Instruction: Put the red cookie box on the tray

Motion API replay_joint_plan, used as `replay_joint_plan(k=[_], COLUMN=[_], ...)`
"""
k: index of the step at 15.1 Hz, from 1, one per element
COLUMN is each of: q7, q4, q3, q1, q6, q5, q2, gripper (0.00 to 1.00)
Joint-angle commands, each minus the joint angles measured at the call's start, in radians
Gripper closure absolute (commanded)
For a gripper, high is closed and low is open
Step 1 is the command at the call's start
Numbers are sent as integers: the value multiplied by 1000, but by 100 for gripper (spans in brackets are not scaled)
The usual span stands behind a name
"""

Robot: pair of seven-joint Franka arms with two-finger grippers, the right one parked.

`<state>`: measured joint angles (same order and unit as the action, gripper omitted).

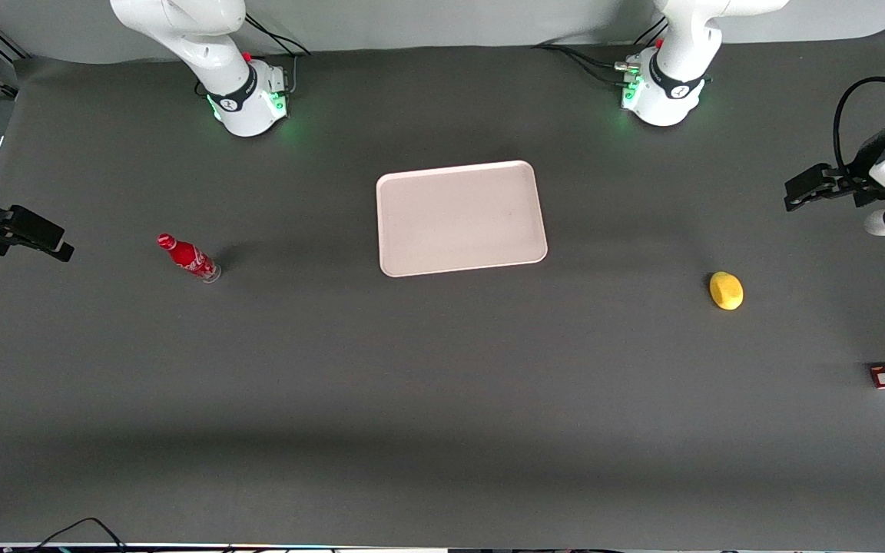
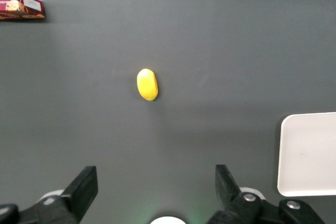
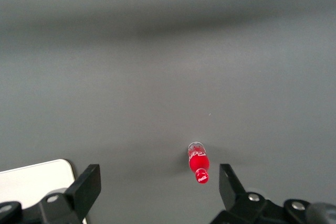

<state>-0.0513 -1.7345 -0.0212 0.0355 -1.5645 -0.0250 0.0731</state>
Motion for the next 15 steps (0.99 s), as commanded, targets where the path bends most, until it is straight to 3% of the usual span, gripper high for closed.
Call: replay_joint_plan(k=[1,15], q7=[8,85], q4=[29,35], q3=[-3,-12], q1=[4,1], q6=[9,7], q5=[-6,-7], q2=[-15,-16], gripper=[0,0])
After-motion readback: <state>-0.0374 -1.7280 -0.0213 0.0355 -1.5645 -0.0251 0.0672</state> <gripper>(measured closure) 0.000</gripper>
